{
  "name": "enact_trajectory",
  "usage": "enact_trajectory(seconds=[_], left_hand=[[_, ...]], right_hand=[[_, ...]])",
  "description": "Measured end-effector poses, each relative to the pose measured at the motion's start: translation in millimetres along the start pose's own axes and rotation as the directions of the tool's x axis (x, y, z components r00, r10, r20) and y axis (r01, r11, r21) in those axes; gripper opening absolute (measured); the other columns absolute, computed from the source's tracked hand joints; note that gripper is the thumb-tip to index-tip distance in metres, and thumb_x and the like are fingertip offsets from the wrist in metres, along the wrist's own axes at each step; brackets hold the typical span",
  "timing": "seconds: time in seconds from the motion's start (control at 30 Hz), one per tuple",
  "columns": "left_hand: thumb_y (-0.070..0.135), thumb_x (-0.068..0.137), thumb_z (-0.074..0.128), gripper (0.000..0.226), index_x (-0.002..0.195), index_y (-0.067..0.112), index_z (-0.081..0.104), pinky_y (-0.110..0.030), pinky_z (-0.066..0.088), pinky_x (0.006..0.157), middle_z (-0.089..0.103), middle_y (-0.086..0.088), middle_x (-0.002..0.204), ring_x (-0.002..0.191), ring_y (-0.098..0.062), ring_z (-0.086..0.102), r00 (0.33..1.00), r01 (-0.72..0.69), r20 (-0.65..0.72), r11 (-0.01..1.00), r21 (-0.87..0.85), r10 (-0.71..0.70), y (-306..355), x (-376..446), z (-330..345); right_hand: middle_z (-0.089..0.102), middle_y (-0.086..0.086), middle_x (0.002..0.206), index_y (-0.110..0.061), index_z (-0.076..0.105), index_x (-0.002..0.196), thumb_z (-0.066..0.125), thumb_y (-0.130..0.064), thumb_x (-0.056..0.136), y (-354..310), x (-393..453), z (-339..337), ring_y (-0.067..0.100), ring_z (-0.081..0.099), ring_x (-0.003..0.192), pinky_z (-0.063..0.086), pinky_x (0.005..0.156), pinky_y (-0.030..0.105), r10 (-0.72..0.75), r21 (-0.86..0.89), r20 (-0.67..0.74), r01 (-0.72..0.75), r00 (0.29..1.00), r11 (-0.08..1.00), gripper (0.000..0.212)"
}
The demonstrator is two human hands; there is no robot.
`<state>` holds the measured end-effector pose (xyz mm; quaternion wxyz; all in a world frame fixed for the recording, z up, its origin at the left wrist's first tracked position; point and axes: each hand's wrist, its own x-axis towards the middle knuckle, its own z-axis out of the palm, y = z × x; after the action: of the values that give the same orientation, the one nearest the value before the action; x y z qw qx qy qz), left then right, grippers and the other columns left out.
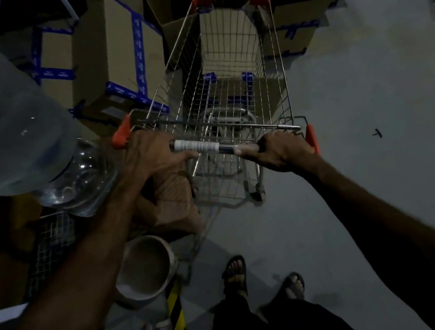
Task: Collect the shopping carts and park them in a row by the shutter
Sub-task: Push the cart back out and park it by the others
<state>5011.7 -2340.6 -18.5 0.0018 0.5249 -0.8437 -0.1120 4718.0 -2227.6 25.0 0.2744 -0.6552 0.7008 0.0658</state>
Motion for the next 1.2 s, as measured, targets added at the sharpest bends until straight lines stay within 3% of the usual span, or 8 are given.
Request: enact_trajectory(seconds=[0.27,0.37,0.43,0.57,0.73,0.87,1.07,1.2], left_hand=[[0.112,0.066,0.032,0.094,0.069,0.024,0.064,-0.033,0.056,0.060,0.063,0.006,0.061,0.055,-0.015,0.062,0.989,-0.104,0.113,0.990,0.098,0.093,6,0,1],[0.110,0.071,0.032,0.096,0.083,0.024,0.073,-0.037,0.058,0.062,0.065,0.005,0.066,0.057,-0.014,0.062,0.967,-0.181,0.208,0.973,0.142,0.149,21,-13,8],[0.108,0.073,0.027,0.095,0.085,0.026,0.074,-0.031,0.047,0.058,0.058,0.007,0.063,0.054,-0.010,0.054,0.959,-0.215,0.226,0.961,0.173,0.174,40,-29,8],[0.117,0.051,0.010,0.111,0.084,0.031,0.072,-0.030,0.044,0.064,0.062,0.005,0.074,0.063,-0.012,0.057,0.954,-0.242,0.225,0.952,0.189,0.198,82,-61,19],[0.107,0.070,0.035,0.085,0.061,0.024,0.050,-0.031,0.042,0.061,0.050,0.008,0.059,0.055,-0.011,0.052,0.952,-0.264,0.195,0.957,0.124,0.237,132,-76,30],[0.102,0.074,0.044,0.074,0.061,0.028,0.042,-0.030,0.039,0.067,0.049,0.009,0.063,0.061,-0.014,0.055,0.917,-0.364,0.201,0.928,0.073,0.344,165,-75,39],[0.112,0.067,0.030,0.074,0.065,0.040,0.051,-0.037,0.057,0.073,0.065,0.006,0.073,0.068,-0.017,0.064,0.823,-0.547,0.236,0.833,0.082,0.517,215,-61,59],[0.112,0.065,0.028,0.093,0.068,0.025,0.059,-0.032,0.053,0.070,0.059,0.008,0.066,0.063,-0.015,0.060,0.737,-0.671,0.267,0.721,0.175,0.621,266,-61,61]], right_hand=[[0.066,0.002,0.070,-0.014,0.059,0.066,0.018,-0.093,0.088,3,-22,7,0.019,0.069,0.070,0.038,0.110,0.060,0.070,-0.120,-0.060,-0.077,0.996,0.990,0.092],[0.061,0.000,0.064,-0.016,0.055,0.062,0.021,-0.093,0.088,19,-40,20,0.017,0.066,0.062,0.051,0.094,0.047,0.038,-0.144,-0.105,-0.053,0.994,0.988,0.088],[0.059,-0.001,0.060,-0.017,0.058,0.059,0.022,-0.095,0.086,34,-51,28,0.014,0.059,0.055,0.053,0.082,0.039,0.016,-0.153,-0.126,-0.036,0.992,0.988,0.090],[0.062,0.000,0.064,-0.019,0.062,0.066,0.020,-0.100,0.076,63,-87,38,0.015,0.060,0.058,0.052,0.073,0.036,0.059,-0.168,-0.118,-0.078,0.991,0.983,0.092],[0.062,0.000,0.068,-0.019,0.061,0.067,0.018,-0.101,0.073,98,-132,49,0.018,0.060,0.064,0.046,0.072,0.037,0.147,-0.167,-0.102,-0.162,0.984,0.973,0.092],[0.061,-0.002,0.065,-0.023,0.057,0.065,0.007,-0.108,0.067,120,-170,70,0.016,0.059,0.060,0.052,0.073,0.037,0.228,-0.109,-0.121,-0.241,0.966,0.964,0.098],[0.061,-0.004,0.066,-0.024,0.057,0.064,0.002,-0.111,0.062,142,-235,101,0.021,0.064,0.067,0.056,0.080,0.040,0.411,0.035,-0.170,-0.411,0.896,0.911,0.102],[0.064,-0.003,0.070,-0.025,0.058,0.066,0.003,-0.109,0.064,155,-282,126,0.023,0.067,0.072,0.056,0.072,0.036,0.516,0.057,-0.222,-0.517,0.827,0.854,0.101]])
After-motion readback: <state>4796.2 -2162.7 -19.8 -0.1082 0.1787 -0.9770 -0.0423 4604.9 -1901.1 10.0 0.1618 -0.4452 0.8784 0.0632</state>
